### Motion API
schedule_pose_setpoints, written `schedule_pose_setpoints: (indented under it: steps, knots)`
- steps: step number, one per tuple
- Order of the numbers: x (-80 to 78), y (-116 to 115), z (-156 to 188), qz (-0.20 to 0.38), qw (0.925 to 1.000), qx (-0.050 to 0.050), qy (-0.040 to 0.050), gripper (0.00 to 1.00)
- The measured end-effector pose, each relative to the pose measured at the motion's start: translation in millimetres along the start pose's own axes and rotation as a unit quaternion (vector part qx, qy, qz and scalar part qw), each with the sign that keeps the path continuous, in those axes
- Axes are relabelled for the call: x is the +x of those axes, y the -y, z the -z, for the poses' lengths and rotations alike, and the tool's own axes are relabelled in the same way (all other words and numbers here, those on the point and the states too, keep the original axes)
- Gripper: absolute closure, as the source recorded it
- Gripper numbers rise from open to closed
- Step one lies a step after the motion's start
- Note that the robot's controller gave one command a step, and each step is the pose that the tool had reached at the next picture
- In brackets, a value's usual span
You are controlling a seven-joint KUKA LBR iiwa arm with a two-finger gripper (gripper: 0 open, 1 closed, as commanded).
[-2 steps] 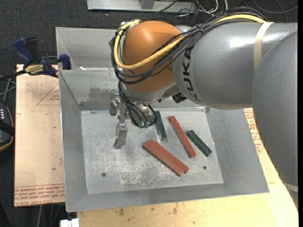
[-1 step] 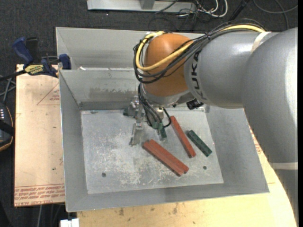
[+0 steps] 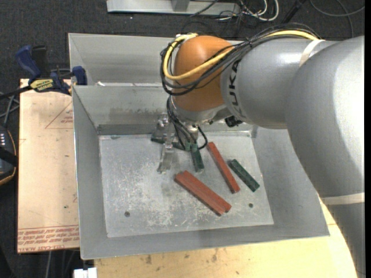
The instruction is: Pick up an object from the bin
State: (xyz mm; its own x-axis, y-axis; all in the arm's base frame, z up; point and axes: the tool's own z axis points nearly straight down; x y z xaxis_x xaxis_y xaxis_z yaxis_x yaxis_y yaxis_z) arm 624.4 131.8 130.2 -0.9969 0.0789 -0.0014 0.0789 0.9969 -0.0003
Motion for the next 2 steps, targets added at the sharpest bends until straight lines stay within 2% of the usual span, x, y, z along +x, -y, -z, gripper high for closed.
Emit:
schedule_pose_setpoints:
  steps: [1,2]
  knots:
    - [-21.2,38.6,-3.8,-0.071,0.9975,-0.002,0.0011,0.0]
    - [-20.1,59.3,-56.6,-0.104,0.9946,-0.001,0.001,0.0]
